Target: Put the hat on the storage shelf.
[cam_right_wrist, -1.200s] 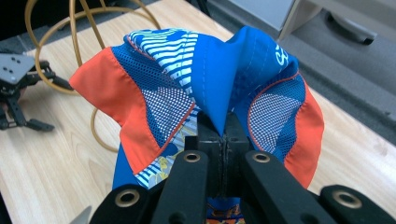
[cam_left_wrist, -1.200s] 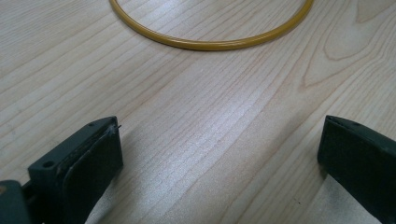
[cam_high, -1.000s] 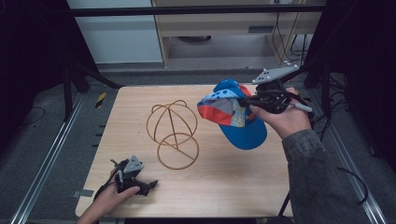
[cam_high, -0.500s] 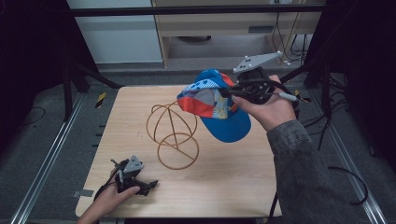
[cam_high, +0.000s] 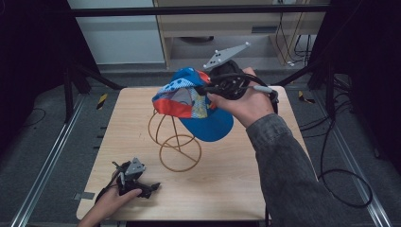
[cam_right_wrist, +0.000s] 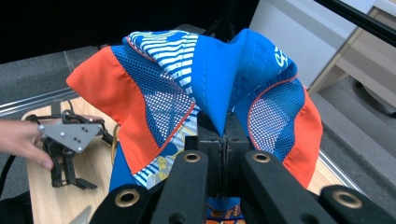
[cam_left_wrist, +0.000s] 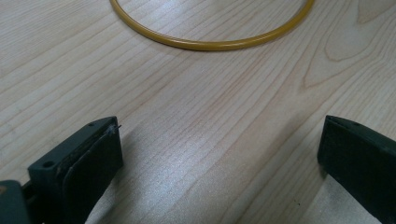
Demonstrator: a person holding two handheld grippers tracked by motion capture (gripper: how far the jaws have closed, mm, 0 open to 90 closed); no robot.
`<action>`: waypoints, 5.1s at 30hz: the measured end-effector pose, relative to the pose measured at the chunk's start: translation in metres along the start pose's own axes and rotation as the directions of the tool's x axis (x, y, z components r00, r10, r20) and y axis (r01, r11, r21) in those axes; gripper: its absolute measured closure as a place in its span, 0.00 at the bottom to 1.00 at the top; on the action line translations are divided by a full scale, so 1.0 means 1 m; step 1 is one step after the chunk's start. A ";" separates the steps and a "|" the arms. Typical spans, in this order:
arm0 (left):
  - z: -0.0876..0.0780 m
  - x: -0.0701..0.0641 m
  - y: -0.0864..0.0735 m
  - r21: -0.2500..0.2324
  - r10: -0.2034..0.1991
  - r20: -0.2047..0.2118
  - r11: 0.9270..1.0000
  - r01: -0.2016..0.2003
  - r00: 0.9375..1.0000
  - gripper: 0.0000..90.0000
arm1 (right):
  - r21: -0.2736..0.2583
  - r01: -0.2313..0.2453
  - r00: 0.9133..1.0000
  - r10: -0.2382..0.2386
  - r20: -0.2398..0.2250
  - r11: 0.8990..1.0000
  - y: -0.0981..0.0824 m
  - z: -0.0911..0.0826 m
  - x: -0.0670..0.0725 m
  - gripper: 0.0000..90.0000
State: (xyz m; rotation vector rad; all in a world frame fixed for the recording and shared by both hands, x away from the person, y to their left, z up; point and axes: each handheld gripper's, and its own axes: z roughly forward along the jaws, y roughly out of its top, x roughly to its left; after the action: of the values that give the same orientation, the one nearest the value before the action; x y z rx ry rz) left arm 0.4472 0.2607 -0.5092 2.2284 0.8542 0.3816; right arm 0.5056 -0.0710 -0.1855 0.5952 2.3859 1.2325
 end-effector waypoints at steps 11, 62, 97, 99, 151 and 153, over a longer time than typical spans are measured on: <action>0.000 0.000 0.000 0.000 0.000 0.000 1.000 0.000 1.000 0.00 | 0.031 0.030 1.000 -0.029 -0.008 0.999 0.022 0.023 0.003 1.00; 0.000 0.000 0.000 -0.002 0.003 0.003 1.000 -0.003 1.000 0.00 | 0.159 0.051 0.994 -0.036 -0.099 0.986 0.028 0.118 0.026 0.96; 0.000 0.000 0.000 -0.002 0.000 0.003 1.000 0.000 1.000 0.00 | 0.155 -0.011 0.998 0.020 -0.057 0.988 0.014 0.110 0.025 0.37; 0.000 0.000 0.000 -0.002 0.001 0.003 1.000 -0.001 1.000 0.00 | 0.152 -0.018 0.998 0.027 -0.055 0.988 0.011 0.108 0.024 0.35; 0.000 0.000 0.000 -0.001 0.003 0.004 1.000 -0.003 1.000 0.00 | 0.092 -0.110 0.994 0.110 -0.001 0.990 -0.034 0.055 0.008 0.07; 0.000 0.000 0.000 -0.001 0.002 0.004 1.000 -0.002 1.000 0.00 | 0.089 -0.109 0.994 0.110 0.001 0.990 -0.035 0.054 0.007 0.06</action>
State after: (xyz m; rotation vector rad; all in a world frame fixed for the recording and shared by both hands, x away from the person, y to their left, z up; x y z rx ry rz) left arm 0.4477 0.2604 -0.5093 2.2286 0.8493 0.3787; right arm 0.5211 -0.0498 -0.2448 0.7611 2.4508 1.1777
